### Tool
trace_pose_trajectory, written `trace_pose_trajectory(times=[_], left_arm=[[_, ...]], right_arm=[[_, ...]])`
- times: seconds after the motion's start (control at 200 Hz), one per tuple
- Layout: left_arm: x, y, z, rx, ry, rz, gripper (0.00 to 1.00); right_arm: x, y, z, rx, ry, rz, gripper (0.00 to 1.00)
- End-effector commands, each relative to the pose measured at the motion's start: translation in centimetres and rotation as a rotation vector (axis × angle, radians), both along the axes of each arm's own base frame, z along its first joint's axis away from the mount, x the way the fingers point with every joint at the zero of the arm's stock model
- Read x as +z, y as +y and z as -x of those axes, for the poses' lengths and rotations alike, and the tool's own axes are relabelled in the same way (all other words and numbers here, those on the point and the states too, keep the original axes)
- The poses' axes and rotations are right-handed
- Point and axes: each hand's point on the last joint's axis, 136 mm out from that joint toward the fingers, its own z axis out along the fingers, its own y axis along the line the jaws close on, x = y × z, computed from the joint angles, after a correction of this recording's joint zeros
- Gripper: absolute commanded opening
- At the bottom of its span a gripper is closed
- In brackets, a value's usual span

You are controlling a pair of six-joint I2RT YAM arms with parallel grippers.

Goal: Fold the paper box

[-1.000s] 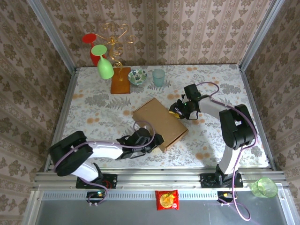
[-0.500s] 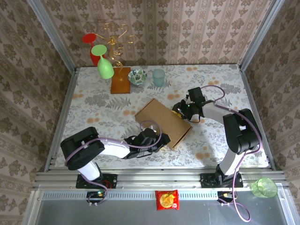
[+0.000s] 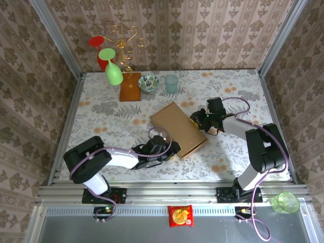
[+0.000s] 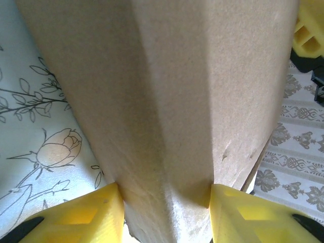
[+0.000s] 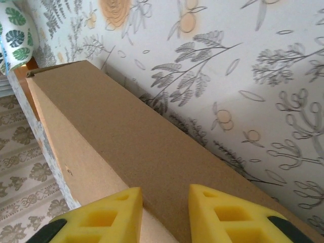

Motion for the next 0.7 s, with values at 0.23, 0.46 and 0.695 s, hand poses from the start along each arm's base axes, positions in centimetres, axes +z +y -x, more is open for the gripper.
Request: trace_pose_trajectory(times=[0.23, 0.46, 0.695], left_arm=[[2.2, 2.5, -3.1, 0.118, -0.064, -0.042, 0.26], [1.4, 2.0, -3.1, 0.100, -0.044, -0.048, 0.21], [1.4, 2.0, -3.1, 0.097, -0.043, -0.049, 0.09]], right_arm=[[-2.9, -1.4, 4.9, 0.060, 0.216, 0.006, 0.33], [-3.6, -1.2, 5.2, 0.051, 0.234, -0.010, 0.32], [-3.9, -1.4, 5.4, 0.050, 0.240, -0.001, 0.32]])
